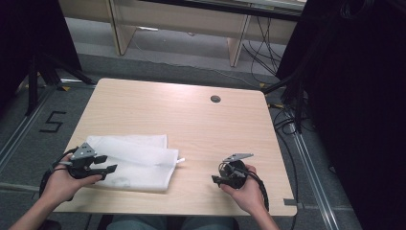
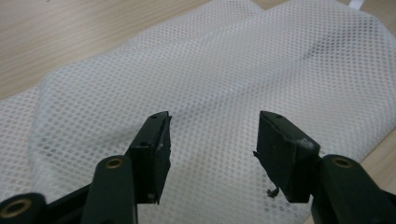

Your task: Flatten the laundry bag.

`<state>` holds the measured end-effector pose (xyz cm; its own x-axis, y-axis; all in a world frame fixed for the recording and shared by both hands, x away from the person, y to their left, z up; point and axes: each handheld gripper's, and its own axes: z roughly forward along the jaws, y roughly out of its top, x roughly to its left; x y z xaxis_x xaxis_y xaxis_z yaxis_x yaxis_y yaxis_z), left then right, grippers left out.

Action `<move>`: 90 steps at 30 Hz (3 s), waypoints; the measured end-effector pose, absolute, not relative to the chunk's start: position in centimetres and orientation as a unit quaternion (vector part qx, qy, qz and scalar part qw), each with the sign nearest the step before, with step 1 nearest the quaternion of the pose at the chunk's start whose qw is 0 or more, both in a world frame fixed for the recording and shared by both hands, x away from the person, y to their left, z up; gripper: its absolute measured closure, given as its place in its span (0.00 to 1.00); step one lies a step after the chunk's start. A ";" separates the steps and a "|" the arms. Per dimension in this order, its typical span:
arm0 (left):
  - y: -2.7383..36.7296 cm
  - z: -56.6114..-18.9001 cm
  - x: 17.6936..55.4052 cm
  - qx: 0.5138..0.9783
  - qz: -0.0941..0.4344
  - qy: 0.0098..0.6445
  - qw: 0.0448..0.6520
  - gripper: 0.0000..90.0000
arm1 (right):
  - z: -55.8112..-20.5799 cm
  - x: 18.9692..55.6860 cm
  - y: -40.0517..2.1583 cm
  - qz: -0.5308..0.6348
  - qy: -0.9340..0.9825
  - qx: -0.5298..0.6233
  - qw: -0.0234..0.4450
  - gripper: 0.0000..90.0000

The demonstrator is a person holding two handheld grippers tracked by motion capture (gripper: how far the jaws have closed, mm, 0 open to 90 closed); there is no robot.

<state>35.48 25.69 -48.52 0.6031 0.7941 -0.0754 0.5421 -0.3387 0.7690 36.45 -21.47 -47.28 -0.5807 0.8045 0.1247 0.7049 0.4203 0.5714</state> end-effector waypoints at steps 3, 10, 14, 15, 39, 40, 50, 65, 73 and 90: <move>25.5 -48.5 35.4 0.809 0.150 0.408 0.395 0.56 | -47.4 36.6 -21.8 0.295 0.839 0.448 0.088 0.66; 23.9 -47.9 34.2 0.850 0.137 0.352 0.367 0.85 | -47.4 36.6 -21.6 0.295 0.837 0.453 0.075 0.66; 23.0 -47.6 33.4 0.863 0.108 0.326 0.372 0.99 | -47.3 36.8 -21.5 0.296 0.836 0.455 0.078 0.66; 22.4 -47.5 33.2 0.870 0.098 0.313 0.368 0.99 | -47.3 36.9 -21.5 0.298 0.837 0.452 0.081 0.66; 19.2 -49.6 34.5 0.923 0.047 0.270 0.270 0.99 | -45.9 43.3 -11.2 0.301 0.850 0.429 0.052 0.71; 19.2 -49.6 34.5 0.923 0.047 0.271 0.271 0.99 | -46.0 43.6 -10.8 0.301 0.849 0.432 0.050 0.69; 19.1 -49.6 34.9 0.922 0.044 0.278 0.266 0.99 | -47.5 45.5 -7.7 0.300 0.841 0.451 0.015 0.58; 18.3 -49.4 36.2 0.923 0.052 0.279 0.260 0.99 | -48.1 45.6 -7.7 0.263 0.861 0.435 -0.002 1.00; 16.0 -49.3 37.9 0.922 0.055 0.274 0.267 0.99 | -47.3 45.8 -9.9 0.256 0.846 0.468 0.020 1.00; 11.7 -48.3 40.0 0.918 0.071 0.256 0.294 0.95 | -46.7 46.1 -17.6 0.251 0.814 0.521 0.050 1.00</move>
<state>40.03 11.66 -48.33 0.8587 0.5121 -0.0200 0.4283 -0.6958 0.5765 46.07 -17.64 -46.70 -0.4523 0.8733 0.1809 0.8232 0.3308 0.4614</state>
